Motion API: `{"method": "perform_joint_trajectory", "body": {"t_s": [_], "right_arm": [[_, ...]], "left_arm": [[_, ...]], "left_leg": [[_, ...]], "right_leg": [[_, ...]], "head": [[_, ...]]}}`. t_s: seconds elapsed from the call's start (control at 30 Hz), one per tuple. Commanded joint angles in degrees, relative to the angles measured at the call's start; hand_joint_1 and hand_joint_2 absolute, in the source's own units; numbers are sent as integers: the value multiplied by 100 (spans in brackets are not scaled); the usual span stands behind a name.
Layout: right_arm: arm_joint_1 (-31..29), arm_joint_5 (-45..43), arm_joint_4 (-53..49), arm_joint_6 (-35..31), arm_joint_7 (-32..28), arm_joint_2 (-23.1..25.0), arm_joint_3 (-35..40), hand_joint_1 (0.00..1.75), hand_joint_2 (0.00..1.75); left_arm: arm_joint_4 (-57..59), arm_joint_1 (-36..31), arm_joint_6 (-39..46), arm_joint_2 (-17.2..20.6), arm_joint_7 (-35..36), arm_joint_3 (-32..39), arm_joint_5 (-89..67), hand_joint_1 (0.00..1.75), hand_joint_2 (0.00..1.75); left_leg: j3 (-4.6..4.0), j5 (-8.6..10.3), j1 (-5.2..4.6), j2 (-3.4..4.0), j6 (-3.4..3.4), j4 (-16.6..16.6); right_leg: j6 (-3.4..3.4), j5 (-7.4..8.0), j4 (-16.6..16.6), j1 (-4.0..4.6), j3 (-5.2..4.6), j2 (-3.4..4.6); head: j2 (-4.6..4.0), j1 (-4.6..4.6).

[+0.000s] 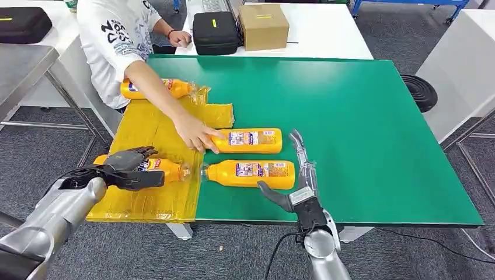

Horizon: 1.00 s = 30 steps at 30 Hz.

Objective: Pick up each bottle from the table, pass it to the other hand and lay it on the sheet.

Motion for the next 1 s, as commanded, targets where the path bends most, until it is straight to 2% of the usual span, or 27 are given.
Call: {"method": "perform_joint_trajectory", "body": {"t_s": [0.03, 0.37, 0.53, 0.7, 1.0], "right_arm": [[-215, -83, 514, -59, -99, -171, 79, 0, 175], [-148, -202, 405, -152, -111, -210, -54, 0, 175], [-155, -210, 394, -146, -111, -140, -68, 0, 175], [-235, -174, 329, -68, 4, -88, -83, 0, 175], [-155, -152, 186, -72, 21, -86, -231, 0, 175]], "left_arm": [[501, 272, -94, 58, -50, -259, 114, 0, 175], [-128, 156, 46, 372, -110, -13, 530, 0, 175], [-796, 148, -331, 663, -266, 10, 913, 0, 175], [-906, -17, -587, 643, -234, -217, 847, 0, 175], [-850, -43, -470, 696, -148, -404, 731, 0, 175]], "left_leg": [[29, -6, -4, 34, 2, -18], [14, -7, 0, 28, 1, -8], [0, -8, 4, 25, -1, -1], [-10, -10, 10, 17, -1, 0], [-35, -10, 12, 10, 0, 1]], "right_leg": [[-13, 3, -18, 0, 18, 24], [-12, 1, -9, 4, 2, 20], [-7, 2, -2, 7, -11, 16], [-9, -4, 0, 10, -22, 5], [-8, -9, 0, 10, -38, -1]], "head": [[0, 0], [0, 0], [0, 0], [0, 2], [0, 0]]}}
